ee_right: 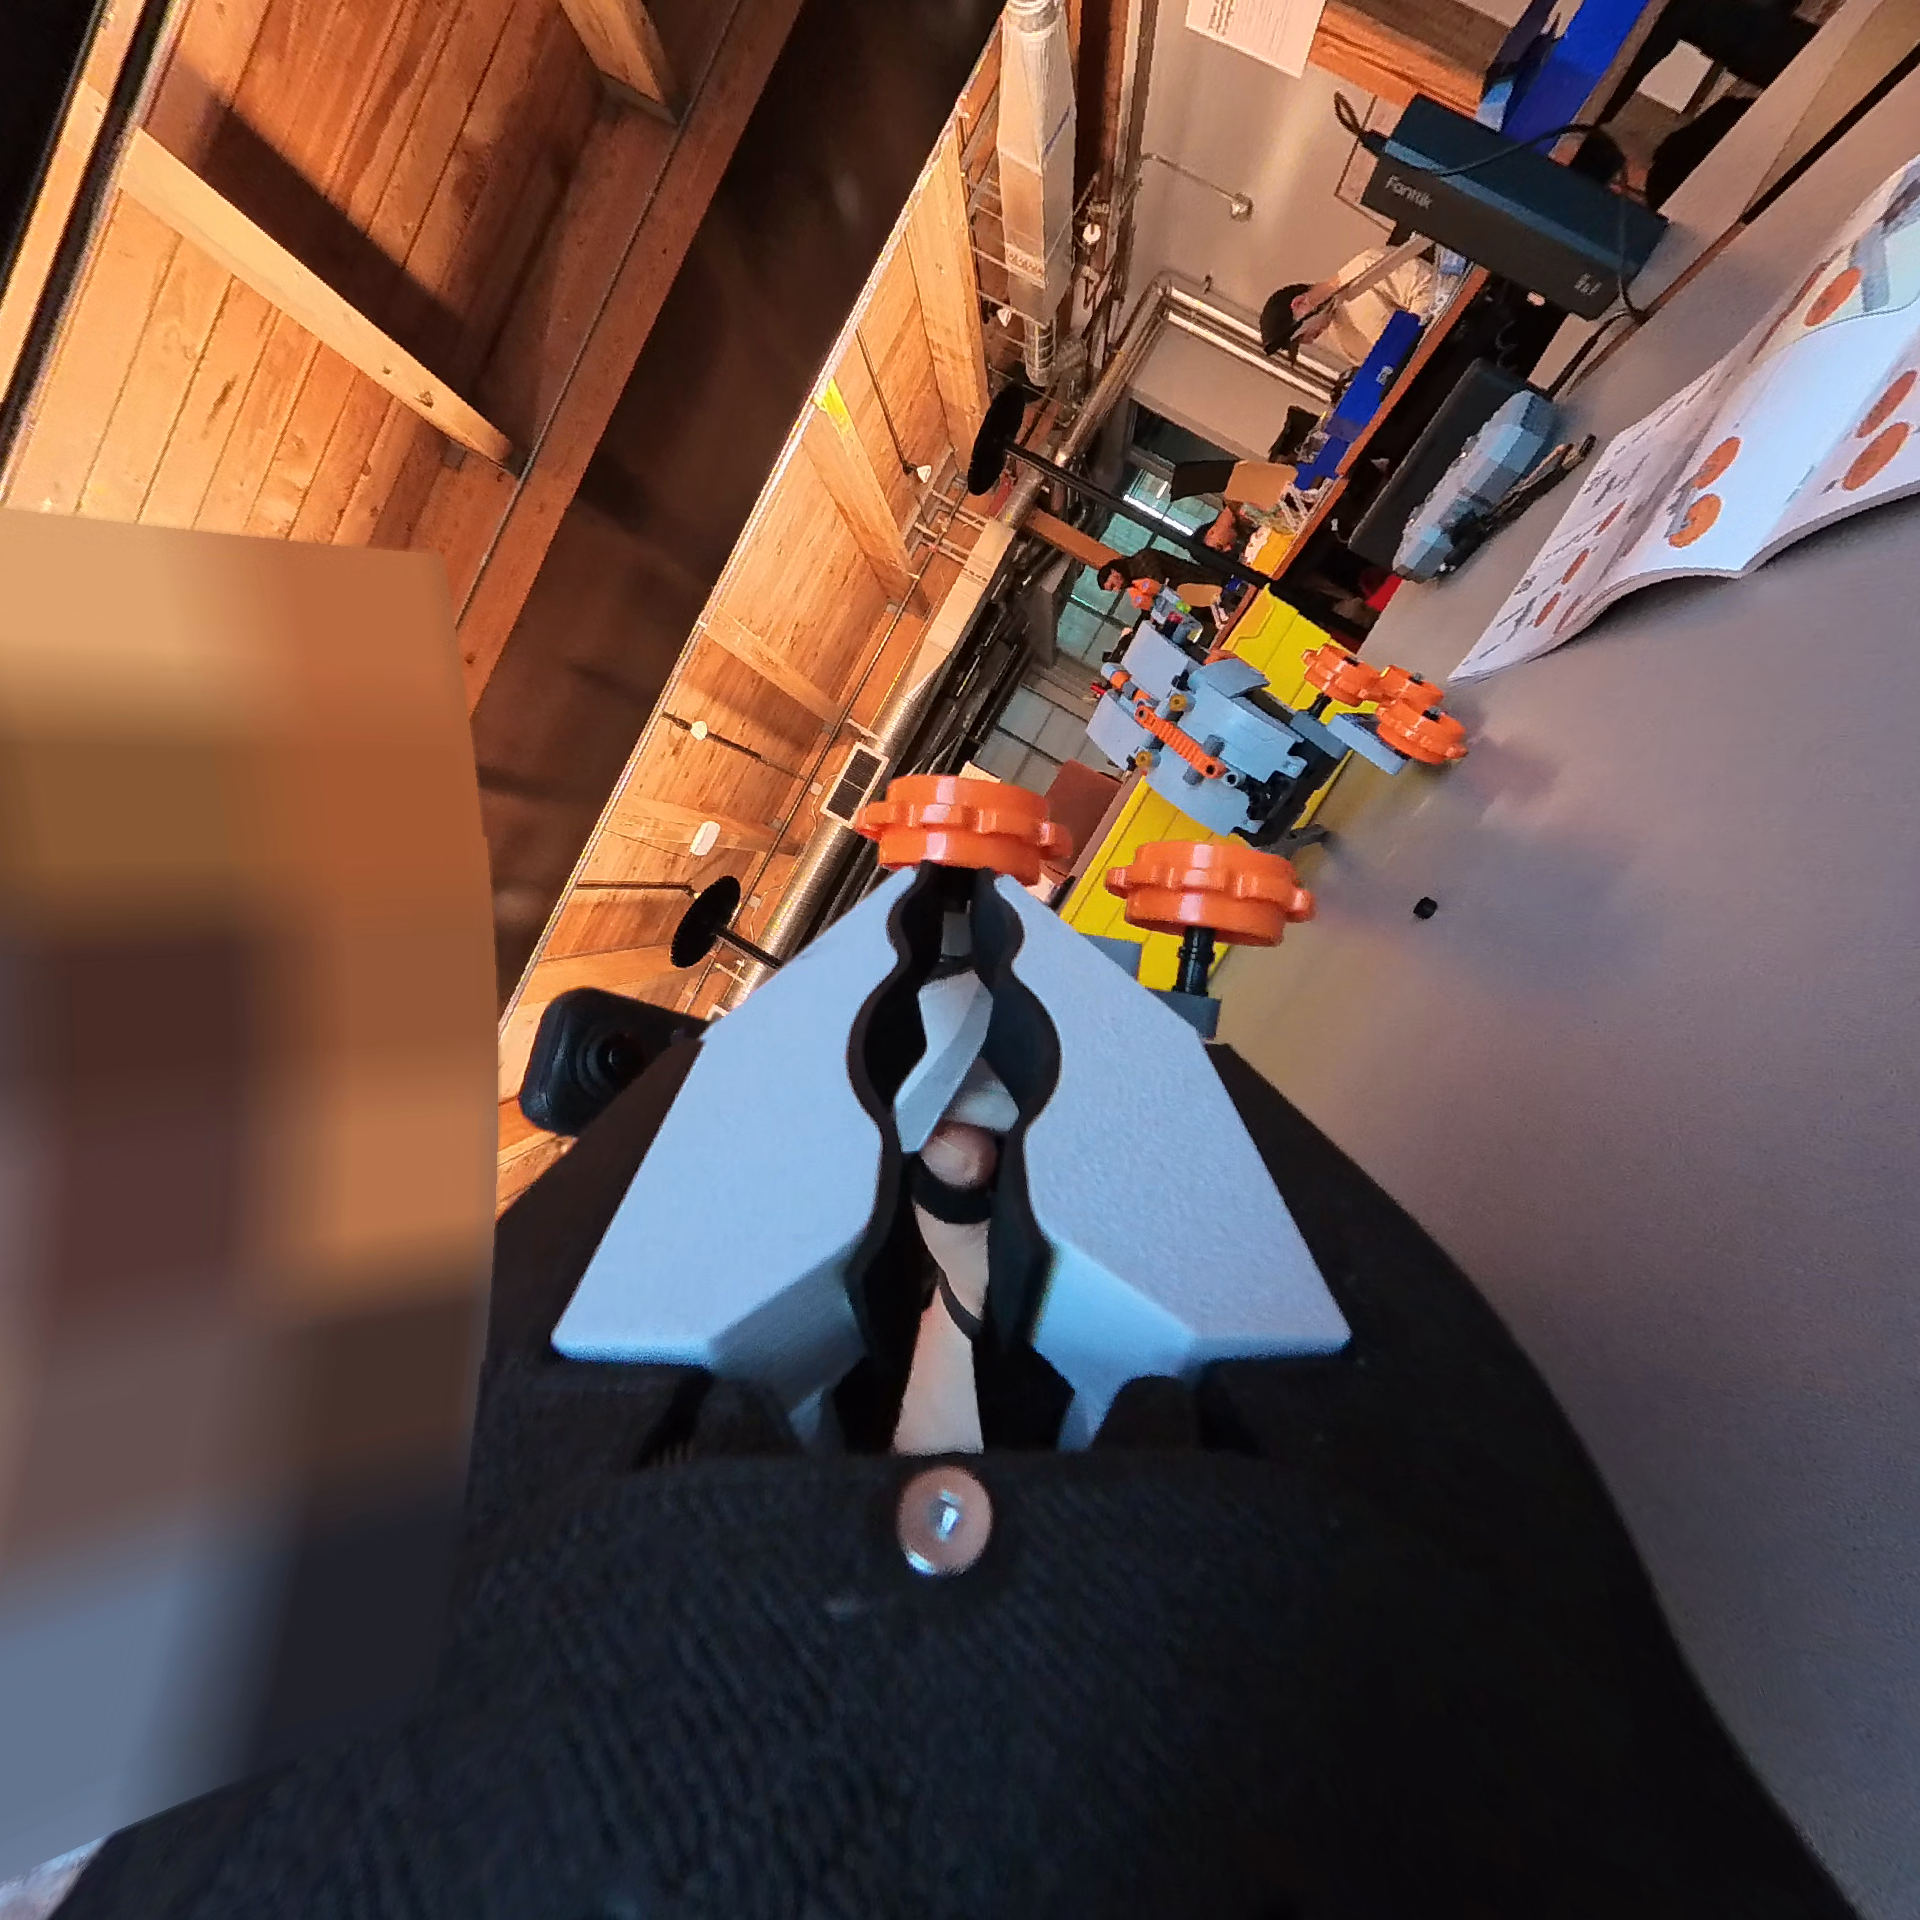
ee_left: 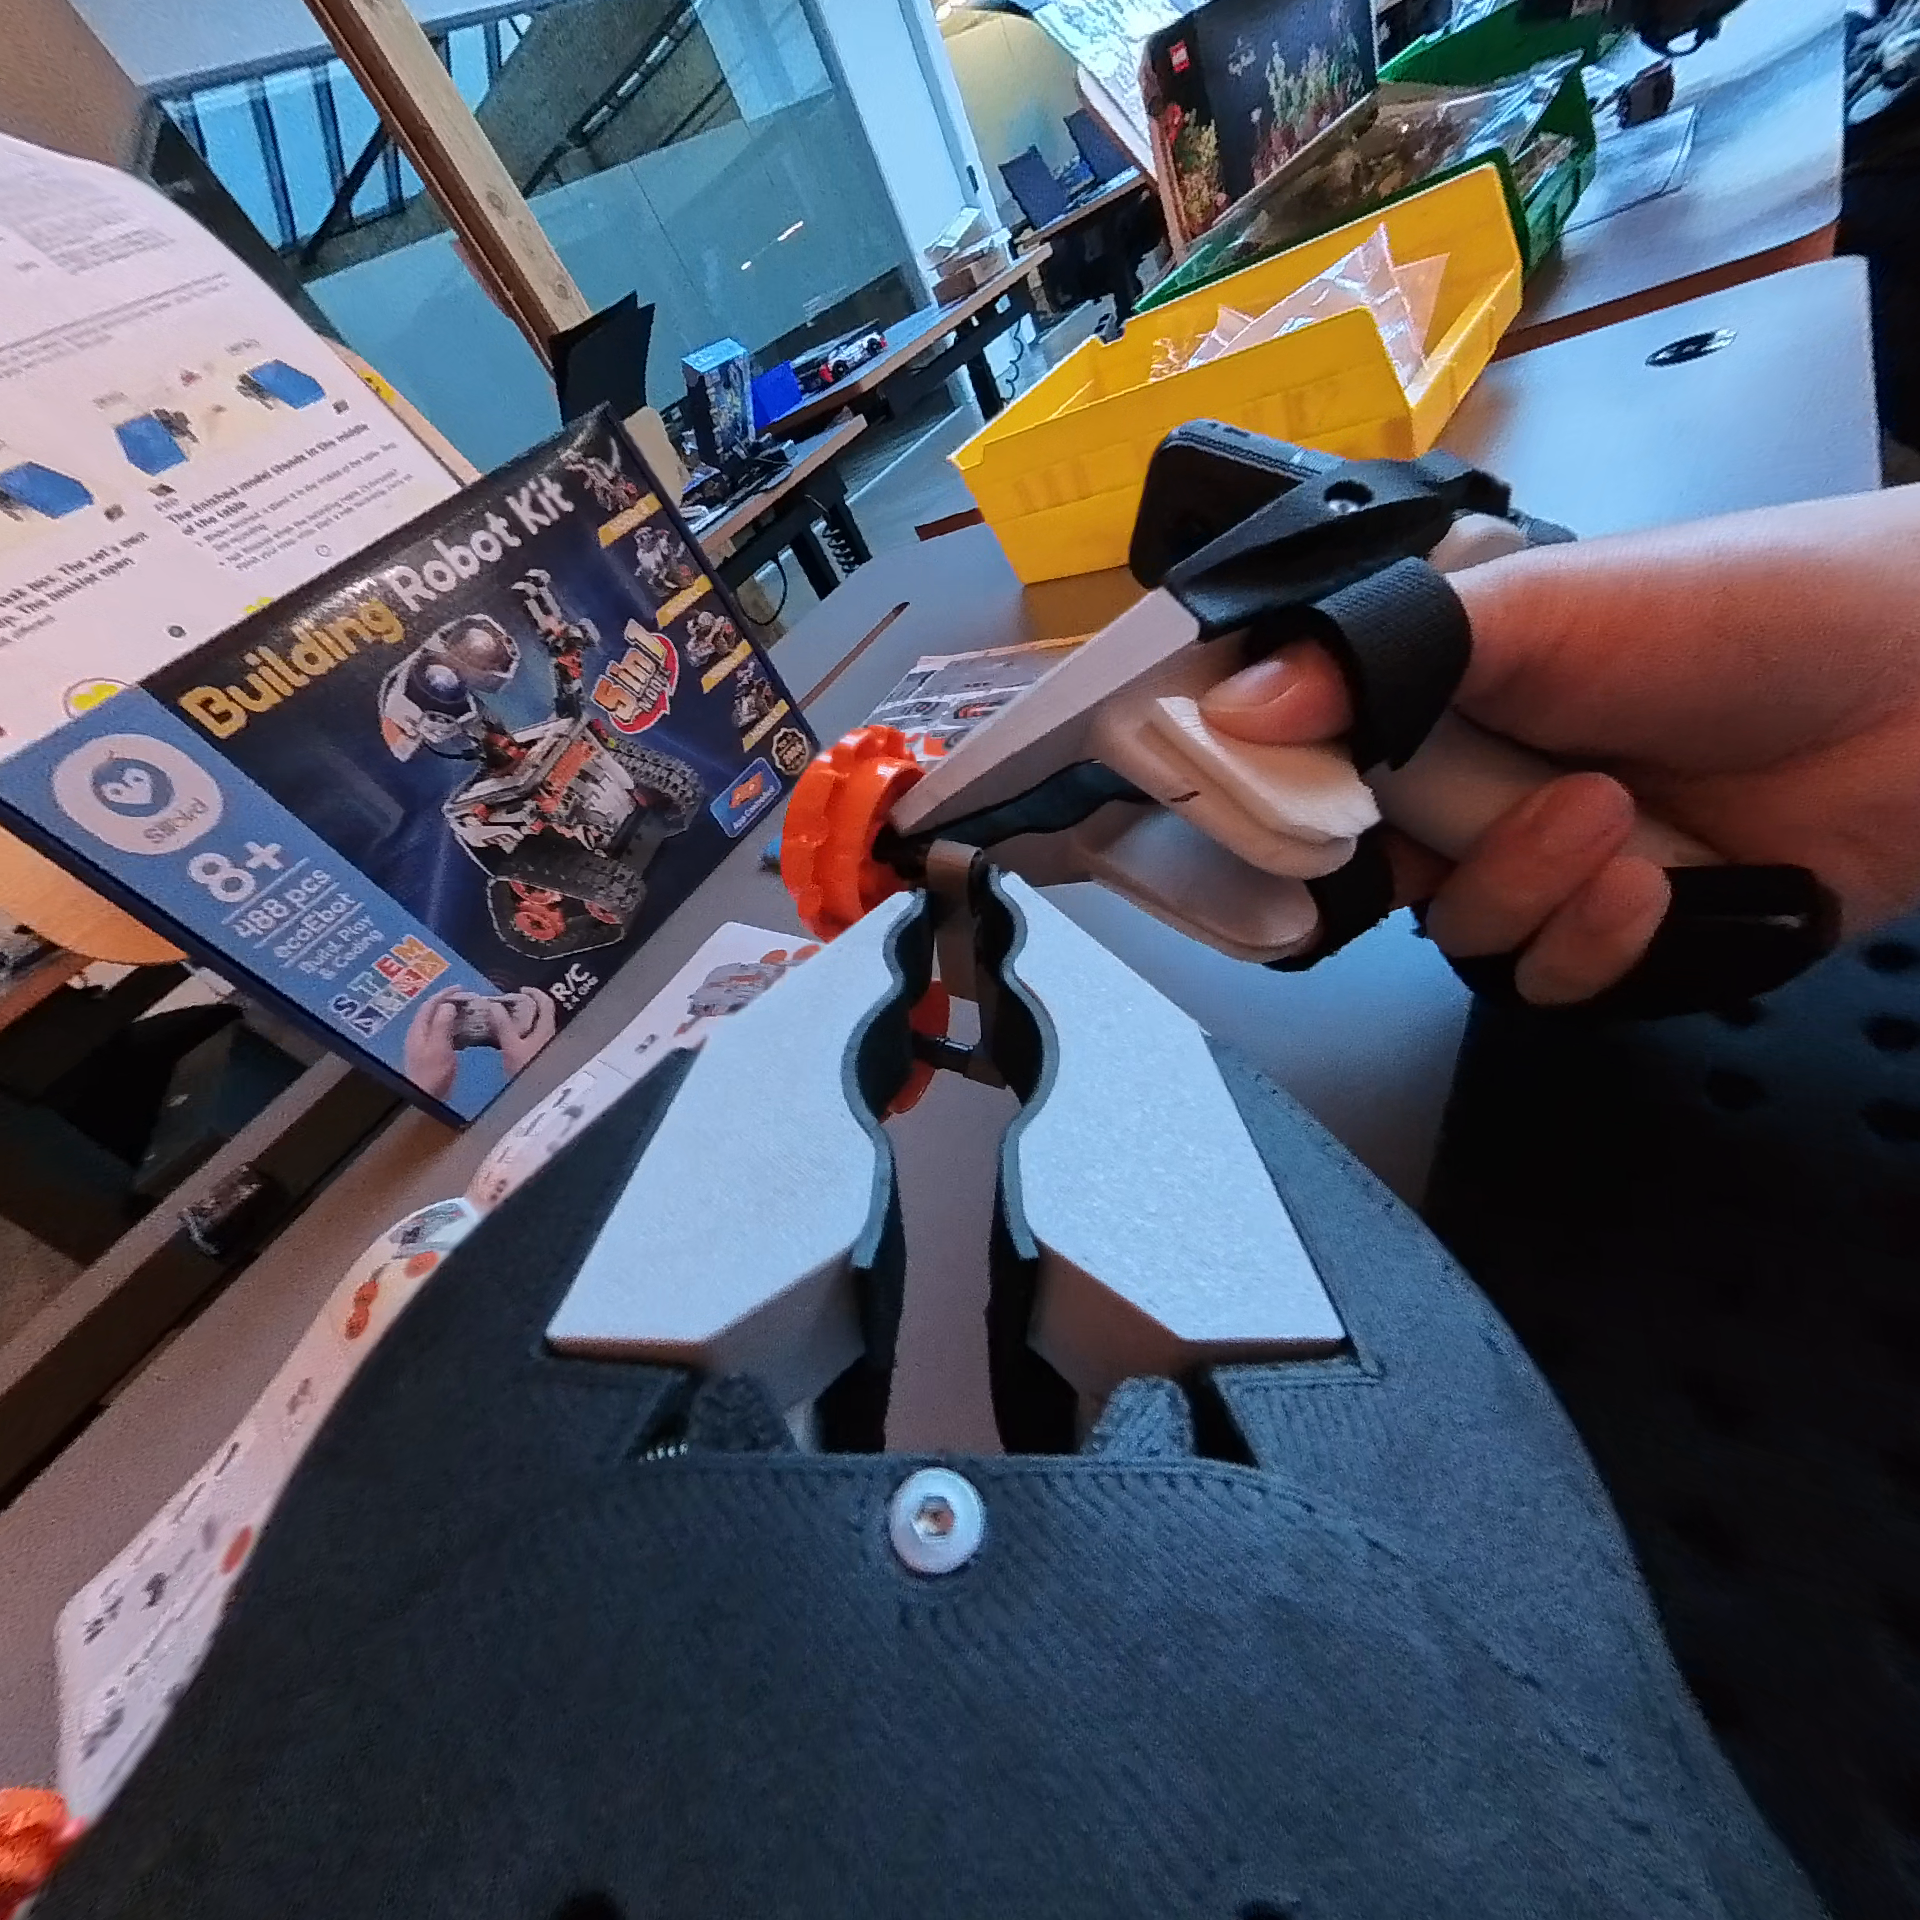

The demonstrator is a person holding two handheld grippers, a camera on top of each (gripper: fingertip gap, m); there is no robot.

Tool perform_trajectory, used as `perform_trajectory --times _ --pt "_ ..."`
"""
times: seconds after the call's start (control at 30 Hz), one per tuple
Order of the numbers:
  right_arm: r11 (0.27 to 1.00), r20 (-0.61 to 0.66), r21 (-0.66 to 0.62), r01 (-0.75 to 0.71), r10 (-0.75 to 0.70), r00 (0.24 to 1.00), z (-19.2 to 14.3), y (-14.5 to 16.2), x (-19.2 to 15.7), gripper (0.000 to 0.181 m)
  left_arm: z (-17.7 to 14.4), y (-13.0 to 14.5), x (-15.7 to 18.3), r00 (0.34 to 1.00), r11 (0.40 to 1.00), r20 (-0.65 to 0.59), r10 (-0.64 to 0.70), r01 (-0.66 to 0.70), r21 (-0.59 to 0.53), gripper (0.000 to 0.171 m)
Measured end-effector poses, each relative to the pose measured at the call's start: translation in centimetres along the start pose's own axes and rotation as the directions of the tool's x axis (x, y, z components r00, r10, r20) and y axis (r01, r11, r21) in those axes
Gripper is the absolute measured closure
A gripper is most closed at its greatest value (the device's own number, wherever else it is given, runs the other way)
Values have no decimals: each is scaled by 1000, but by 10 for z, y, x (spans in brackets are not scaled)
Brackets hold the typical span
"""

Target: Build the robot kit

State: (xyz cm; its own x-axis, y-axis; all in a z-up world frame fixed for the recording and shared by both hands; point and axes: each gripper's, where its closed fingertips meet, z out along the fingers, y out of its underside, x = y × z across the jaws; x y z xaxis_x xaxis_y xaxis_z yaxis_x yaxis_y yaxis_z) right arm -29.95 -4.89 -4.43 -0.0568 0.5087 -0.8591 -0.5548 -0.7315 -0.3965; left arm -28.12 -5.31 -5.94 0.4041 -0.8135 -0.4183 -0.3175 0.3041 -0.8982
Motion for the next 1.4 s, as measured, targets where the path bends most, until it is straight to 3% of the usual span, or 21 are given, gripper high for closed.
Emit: perform_trajectory --times 0.23,0.67,1.1,1.4 --pt "1000 10 -19 -6 6 1000 -2 0 2 174 0 1 3 998 999 -33 50 -50 13 165" --pt "998 64 -61 23 -19 998 -4 -2 -9 175 -4 -10 6 994 992 -92 -59 69 109 165" --pt "993 49 -38 114 -112 993 -4 -3 -8 176 -7 -12 4 961 962 -161 -223 244 122 162" --pt "991 27 -2 134 -134 991 -5 -3 -4 175 -5 -10 4 948 953 -167 -270 288 97 162"
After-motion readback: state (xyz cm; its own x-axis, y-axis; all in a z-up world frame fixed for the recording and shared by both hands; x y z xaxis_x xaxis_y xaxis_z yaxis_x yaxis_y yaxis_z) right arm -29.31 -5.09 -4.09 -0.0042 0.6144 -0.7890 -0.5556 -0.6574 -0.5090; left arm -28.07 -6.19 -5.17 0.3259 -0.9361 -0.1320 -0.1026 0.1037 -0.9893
